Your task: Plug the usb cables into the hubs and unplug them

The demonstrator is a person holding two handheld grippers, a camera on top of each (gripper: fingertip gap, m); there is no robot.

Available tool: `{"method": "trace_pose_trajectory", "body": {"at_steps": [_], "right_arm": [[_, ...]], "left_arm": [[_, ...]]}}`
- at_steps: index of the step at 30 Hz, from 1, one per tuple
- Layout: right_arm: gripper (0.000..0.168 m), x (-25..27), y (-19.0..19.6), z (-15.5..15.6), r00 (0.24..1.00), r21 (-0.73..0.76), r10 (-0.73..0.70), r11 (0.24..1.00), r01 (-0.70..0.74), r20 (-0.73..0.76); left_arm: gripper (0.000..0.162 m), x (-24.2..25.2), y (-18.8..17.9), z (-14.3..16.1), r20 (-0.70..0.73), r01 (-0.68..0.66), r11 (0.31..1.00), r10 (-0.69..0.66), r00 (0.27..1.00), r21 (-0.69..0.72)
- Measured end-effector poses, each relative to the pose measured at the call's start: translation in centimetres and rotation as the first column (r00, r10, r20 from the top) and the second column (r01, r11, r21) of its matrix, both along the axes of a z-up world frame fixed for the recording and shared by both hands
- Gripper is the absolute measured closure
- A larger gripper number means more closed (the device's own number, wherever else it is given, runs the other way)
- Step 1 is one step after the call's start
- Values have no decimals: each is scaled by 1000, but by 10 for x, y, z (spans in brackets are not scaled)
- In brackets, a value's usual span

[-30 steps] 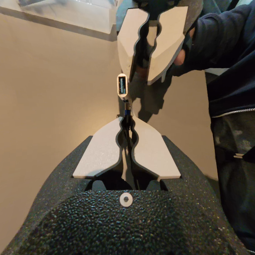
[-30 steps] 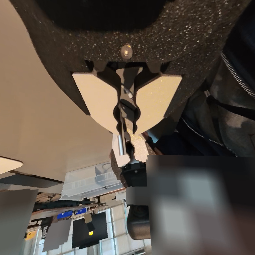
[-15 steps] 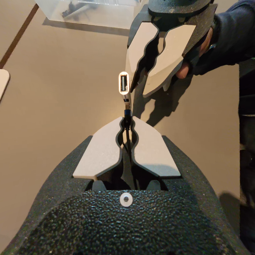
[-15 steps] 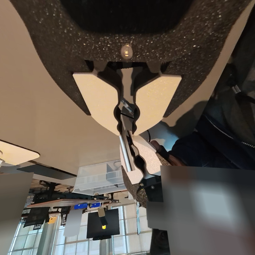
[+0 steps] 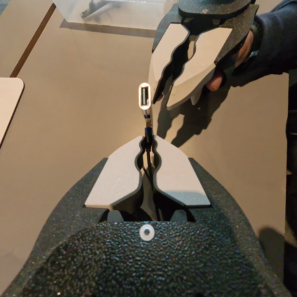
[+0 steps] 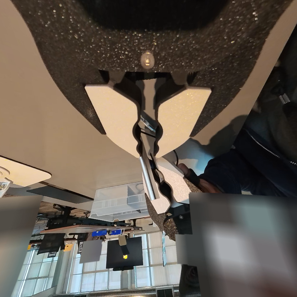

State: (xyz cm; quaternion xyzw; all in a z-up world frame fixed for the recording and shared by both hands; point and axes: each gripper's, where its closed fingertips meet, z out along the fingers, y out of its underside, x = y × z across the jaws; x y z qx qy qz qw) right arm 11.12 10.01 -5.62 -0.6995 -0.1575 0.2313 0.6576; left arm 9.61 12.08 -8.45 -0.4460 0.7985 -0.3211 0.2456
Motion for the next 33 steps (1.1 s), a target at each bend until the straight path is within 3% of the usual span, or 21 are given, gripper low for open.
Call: {"method": "trace_pose_trajectory", "body": {"at_steps": [10,14,18,24,30,33], "right_arm": [[156,0,0,0,1000,7,-3,1000,3,9],[153,3,2,-2,998,17,-35,999,35,46],[149,9,4,-4,994,15,-78,997,78,71],[141,5,3,-5,995,-118,0,993,-12,-100],[144,-1,3,-13,998,-194,-5,981,-6,-59],[146,-1,5,-20,999,-219,-34,975,34,4]], "left_arm": [[155,2,-1,-4,-1,6,999,-6,1000,-36],[155,5,-5,-2,15,27,983,-25,1000,-181],[155,7,-12,7,30,74,878,-68,997,-473],[155,7,-17,0,5,112,741,-145,989,-662],[155,9,-27,-7,24,162,743,-193,981,-650],[155,11,-27,-12,32,175,788,-193,981,-590]]}}
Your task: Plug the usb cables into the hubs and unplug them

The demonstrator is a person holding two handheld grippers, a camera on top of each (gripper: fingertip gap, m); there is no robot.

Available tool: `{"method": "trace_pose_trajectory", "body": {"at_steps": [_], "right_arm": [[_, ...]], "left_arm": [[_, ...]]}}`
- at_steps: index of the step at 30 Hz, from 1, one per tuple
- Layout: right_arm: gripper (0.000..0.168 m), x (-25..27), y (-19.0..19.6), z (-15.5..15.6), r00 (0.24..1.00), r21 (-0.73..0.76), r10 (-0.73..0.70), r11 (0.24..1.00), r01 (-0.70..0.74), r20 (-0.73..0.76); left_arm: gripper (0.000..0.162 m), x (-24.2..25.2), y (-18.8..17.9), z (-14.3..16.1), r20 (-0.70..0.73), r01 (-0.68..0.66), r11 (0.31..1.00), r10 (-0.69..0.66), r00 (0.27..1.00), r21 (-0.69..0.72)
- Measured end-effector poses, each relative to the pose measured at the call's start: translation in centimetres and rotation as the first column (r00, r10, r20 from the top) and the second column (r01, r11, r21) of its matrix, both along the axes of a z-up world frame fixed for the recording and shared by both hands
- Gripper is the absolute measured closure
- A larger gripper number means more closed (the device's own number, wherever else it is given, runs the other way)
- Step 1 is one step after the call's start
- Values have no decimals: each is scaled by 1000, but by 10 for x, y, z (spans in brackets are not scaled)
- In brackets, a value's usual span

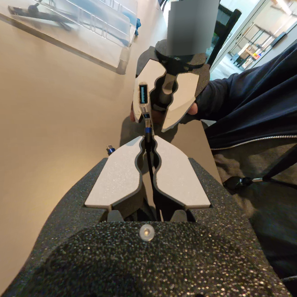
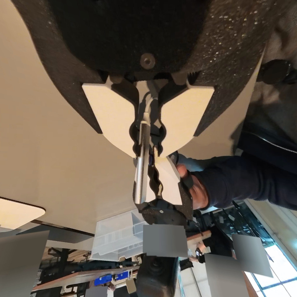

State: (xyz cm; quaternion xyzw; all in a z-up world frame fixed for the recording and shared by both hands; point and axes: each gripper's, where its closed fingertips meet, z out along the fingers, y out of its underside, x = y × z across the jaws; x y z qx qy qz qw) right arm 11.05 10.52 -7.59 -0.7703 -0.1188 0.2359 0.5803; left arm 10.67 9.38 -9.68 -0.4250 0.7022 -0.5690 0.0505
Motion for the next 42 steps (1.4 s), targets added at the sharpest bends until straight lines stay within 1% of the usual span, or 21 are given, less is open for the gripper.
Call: {"method": "trace_pose_trajectory", "body": {"at_steps": [3,5,8,12,14,17,19,22,23,25,28,29,31,33,34,36,37,38,39,40,42], "right_arm": [[157,3,0,-3,1000,-2,-12,1000,12,17],[157,3,-1,-3,1000,-2,-3,1000,3,6],[158,3,-3,-5,1000,3,12,1000,-12,3],[159,2,-5,-3,999,28,21,999,-22,35],[160,3,-5,-1,1000,32,21,999,-22,17],[161,9,-5,5,998,30,4,1000,-2,-70],[161,15,-7,12,990,42,-1,999,8,-142],[161,22,-10,23,971,67,1,998,16,-238],[161,24,-11,28,966,80,0,997,21,-258],[161,30,-14,40,959,116,-7,992,42,-282],[161,52,-28,76,959,198,-58,973,116,-276],[161,66,-36,93,962,233,-101,959,162,-253],[161,105,-57,133,954,299,-235,911,284,-188],[161,151,-89,178,904,375,-413,825,424,-112],[161,176,-108,199,854,413,-516,764,496,-71],[161,220,-147,235,716,478,-699,629,613,2],[161,236,-163,246,651,492,-758,579,650,33],[161,249,-172,250,606,481,-792,558,676,68],[161,260,-175,245,579,444,-809,559,700,105],[161,271,-173,234,553,400,-820,560,725,146],[161,292,-165,202,488,332,-838,545,770,244]], "left_arm": [[155,0,0,-1,48,5,997,-9,999,76],[155,1,0,-1,82,-2,991,-10,997,135],[155,2,0,-2,120,-7,982,-16,993,187],[154,3,-1,0,161,-21,979,-13,987,203],[153,4,0,2,173,-38,981,4,985,192],[152,8,8,12,197,-86,990,62,978,115],[152,9,16,27,216,-109,994,108,970,-8],[154,7,34,57,255,-118,968,175,951,-222],[155,6,41,64,263,-123,956,195,945,-268],[157,5,55,70,270,-152,939,239,933,-308],[159,5,68,70,277,-190,933,277,920,-304],[159,5,70,70,277,-195,932,282,918,-304],[160,5,72,69,279,-202,933,287,916,-296],[161,5,72,67,279,-207,937,286,917,-280],[161,5,71,67,278,-206,940,282,918,-271],[162,5,70,65,278,-206,945,275,920,-255],[162,5,69,64,278,-206,946,273,921,-249],[162,6,68,64,277,-205,948,271,922,-244],[162,6,67,62,276,-205,949,268,923,-239],[162,7,66,61,274,-205,950,266,924,-234],[162,8,63,58,270,-201,954,259,927,-224]]}}
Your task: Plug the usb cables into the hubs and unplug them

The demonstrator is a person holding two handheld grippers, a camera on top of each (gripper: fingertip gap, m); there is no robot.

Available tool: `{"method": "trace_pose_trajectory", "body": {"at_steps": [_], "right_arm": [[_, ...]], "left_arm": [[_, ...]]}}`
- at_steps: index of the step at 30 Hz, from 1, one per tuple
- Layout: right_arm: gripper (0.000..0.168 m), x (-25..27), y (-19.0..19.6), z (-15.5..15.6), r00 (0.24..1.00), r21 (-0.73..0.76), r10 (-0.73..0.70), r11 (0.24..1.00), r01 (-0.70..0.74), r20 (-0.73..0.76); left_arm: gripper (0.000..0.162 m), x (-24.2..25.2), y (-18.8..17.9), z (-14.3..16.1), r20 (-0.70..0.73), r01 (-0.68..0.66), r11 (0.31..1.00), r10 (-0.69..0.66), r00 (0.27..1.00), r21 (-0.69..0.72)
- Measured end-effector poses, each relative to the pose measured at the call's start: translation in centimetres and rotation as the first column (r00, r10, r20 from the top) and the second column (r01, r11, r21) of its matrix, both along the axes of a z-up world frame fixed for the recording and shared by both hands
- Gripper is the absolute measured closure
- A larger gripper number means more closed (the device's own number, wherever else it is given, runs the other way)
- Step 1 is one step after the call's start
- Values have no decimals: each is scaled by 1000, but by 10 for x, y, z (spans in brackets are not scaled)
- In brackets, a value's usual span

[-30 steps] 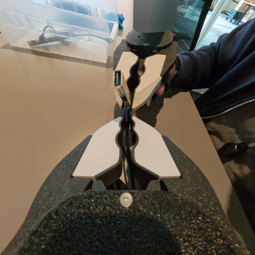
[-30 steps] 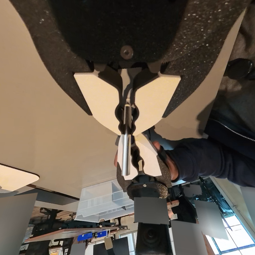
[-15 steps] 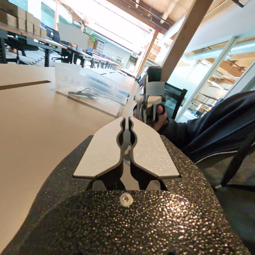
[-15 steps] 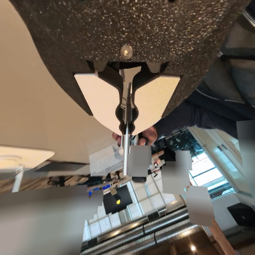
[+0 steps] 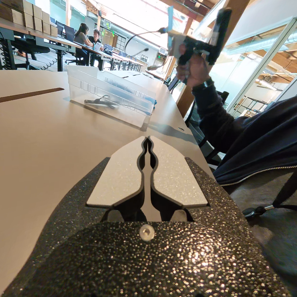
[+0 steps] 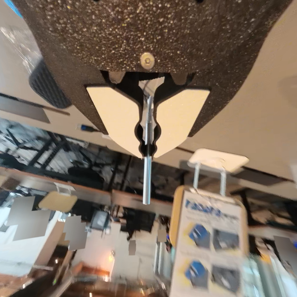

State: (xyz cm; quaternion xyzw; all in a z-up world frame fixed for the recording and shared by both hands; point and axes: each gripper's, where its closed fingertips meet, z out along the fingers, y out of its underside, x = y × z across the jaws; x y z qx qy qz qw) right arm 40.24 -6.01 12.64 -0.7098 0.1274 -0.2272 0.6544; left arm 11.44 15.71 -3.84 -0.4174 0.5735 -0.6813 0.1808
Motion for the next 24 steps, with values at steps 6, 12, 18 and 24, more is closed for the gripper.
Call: {"method": "trace_pose_trajectory", "body": {"at_steps": [6,12,18,24], "right_arm": [[161,48,35,-108,989,-232,-136,965,119,-60],[161,71,49,-165,974,-368,-210,915,165,-85],[125,89,33,-181,953,-485,-298,842,239,-47],[96,92,2,-174,935,-522,-353,795,309,16]], "left_arm": [[162,3,-5,-11,-23,3,999,-2,1000,41],[162,4,-8,-21,-54,15,998,-11,998,69],[162,4,-11,-25,-69,29,995,-23,997,91],[162,3,-8,-22,-64,11,995,-5,998,102]]}}
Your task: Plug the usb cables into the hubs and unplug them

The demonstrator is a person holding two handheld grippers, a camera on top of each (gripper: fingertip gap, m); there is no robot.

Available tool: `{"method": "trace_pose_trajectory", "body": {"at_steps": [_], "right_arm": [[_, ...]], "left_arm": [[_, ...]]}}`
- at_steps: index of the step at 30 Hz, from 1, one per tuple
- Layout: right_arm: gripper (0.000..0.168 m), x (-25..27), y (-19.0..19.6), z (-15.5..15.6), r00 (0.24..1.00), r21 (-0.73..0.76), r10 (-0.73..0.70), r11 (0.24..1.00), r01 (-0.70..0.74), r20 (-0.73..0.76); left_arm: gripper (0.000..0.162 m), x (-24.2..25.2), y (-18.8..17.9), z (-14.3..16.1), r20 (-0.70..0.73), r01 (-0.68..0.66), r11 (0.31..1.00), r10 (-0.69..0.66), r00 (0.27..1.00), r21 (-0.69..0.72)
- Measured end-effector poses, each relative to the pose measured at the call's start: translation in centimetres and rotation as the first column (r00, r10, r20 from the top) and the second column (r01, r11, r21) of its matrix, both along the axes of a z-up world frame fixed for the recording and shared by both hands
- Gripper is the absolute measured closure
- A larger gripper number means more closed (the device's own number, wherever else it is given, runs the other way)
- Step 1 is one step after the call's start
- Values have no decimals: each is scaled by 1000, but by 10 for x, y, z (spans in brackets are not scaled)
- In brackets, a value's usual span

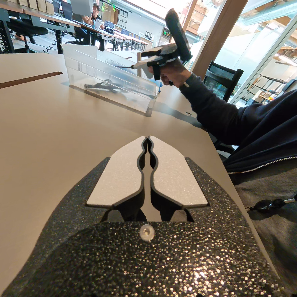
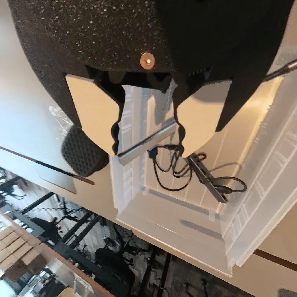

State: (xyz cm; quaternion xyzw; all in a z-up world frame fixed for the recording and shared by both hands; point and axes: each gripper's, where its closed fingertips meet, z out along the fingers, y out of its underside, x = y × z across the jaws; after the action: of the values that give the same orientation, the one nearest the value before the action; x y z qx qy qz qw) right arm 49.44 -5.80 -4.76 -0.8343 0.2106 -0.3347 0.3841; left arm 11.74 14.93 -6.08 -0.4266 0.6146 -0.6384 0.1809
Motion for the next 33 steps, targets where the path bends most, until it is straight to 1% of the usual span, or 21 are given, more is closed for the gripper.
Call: {"method": "trace_pose_trajectory", "body": {"at_steps": [5,8,10,12,14,16,18,20,23,25,27,29,31,33], "right_arm": [[81,2,-32,28,979,-105,-75,990,96,191],[76,-13,-34,51,963,-108,-64,990,95,262],[76,-40,-17,65,962,-81,18,997,5,274],[76,-80,11,76,950,-50,139,990,-130,281],[77,-124,42,79,924,-28,260,964,-263,280],[79,-167,72,74,889,-18,370,925,-379,269],[83,-213,104,62,836,-1,495,860,-510,237],[89,-260,135,45,764,36,621,771,-635,176],[99,-326,174,15,615,112,786,608,-786,54],[105,-364,194,0,507,144,862,504,-852,-13],[110,-395,211,-8,415,141,909,418,-898,-51],[112,-417,228,-11,348,102,935,353,-930,-67],[112,-438,246,-12,283,56,956,288,-956,-78],[113,-458,264,-14,228,20,969,230,-973,-92]], "left_arm": [[162,-3,4,2,2,-29,1000,29,1000,10],[162,-7,6,2,6,-56,998,56,998,37],[162,-10,6,1,8,-74,995,73,997,72],[160,-14,5,0,10,-97,989,97,995,113],[158,-20,3,-4,10,-118,980,118,993,161],[154,-26,4,-6,12,-155,966,156,988,206],[154,-36,5,-4,39,-197,953,193,980,228],[153,-49,10,1,80,-254,940,242,967,228],[154,-76,25,8,142,-363,910,339,930,200],[154,-98,44,17,206,-464,868,429,880,174],[155,-127,68,31,281,-570,808,518,808,148],[156,-159,98,43,336,-675,726,609,719,129],[157,-192,129,48,357,-761,637,687,632,122],[156,-220,159,46,337,-827,549,761,555,122]]}}
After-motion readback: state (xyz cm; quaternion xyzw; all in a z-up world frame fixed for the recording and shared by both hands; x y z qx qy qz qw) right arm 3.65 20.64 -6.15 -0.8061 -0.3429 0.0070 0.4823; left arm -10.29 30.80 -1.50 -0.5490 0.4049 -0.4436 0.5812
